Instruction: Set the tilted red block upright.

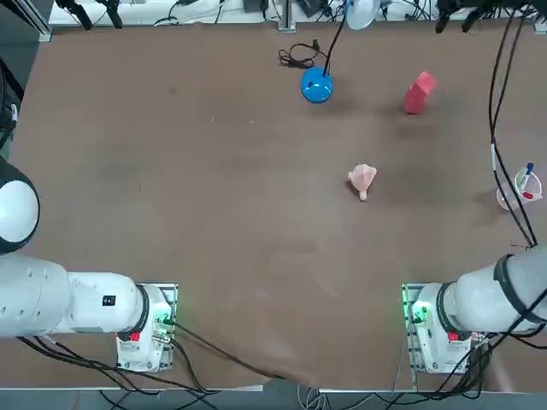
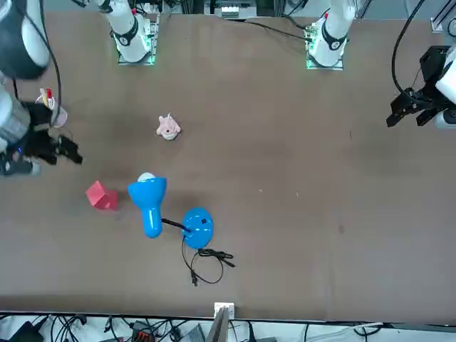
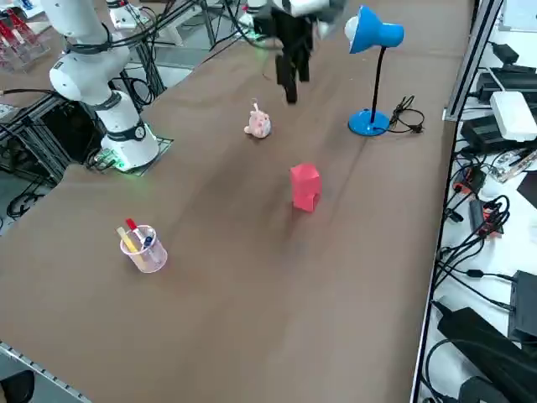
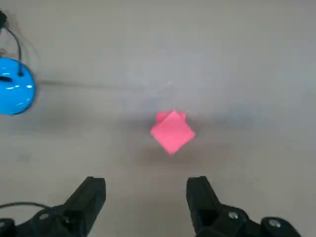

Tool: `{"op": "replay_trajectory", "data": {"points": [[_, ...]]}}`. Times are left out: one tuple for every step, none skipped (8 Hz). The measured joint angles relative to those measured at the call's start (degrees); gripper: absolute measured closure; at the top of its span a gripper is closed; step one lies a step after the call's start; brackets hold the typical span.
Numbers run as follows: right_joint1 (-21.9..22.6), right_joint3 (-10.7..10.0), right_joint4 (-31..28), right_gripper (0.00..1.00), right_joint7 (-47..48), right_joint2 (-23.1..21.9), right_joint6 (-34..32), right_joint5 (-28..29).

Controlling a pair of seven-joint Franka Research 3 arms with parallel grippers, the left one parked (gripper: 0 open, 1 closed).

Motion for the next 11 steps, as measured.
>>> {"op": "replay_trajectory", "data": {"points": [[-0.2,0.0,0.1,0.0,-3.5,2.6,2.2,0.0],[-0.2,0.0,0.1,0.0,-8.6,4.7,3.6,0.0],[-0.2,0.0,0.2,0.0,-14.3,6.4,4.7,0.0],[-0.2,0.0,0.2,0.0,-19.4,7.9,6.1,0.0],[-0.2,0.1,0.2,0.0,-23.3,9.6,7.8,0.0],[-0.2,0.2,0.2,0.0,-24.5,10.4,8.5,0.0],[0.0,0.3,0.2,0.0,-25.1,10.8,8.7,0.0],[0.1,0.4,0.2,0.0,-25.3,11.0,8.8,0.0],[0.2,0.5,0.2,0.0,-26.1,11.4,8.8,0.0],[0.2,0.5,0.1,0.0,-28.2,12.1,9.0,0.0],[0.2,0.5,0.1,0.0,-31.1,12.9,9.5,0.0]]}}
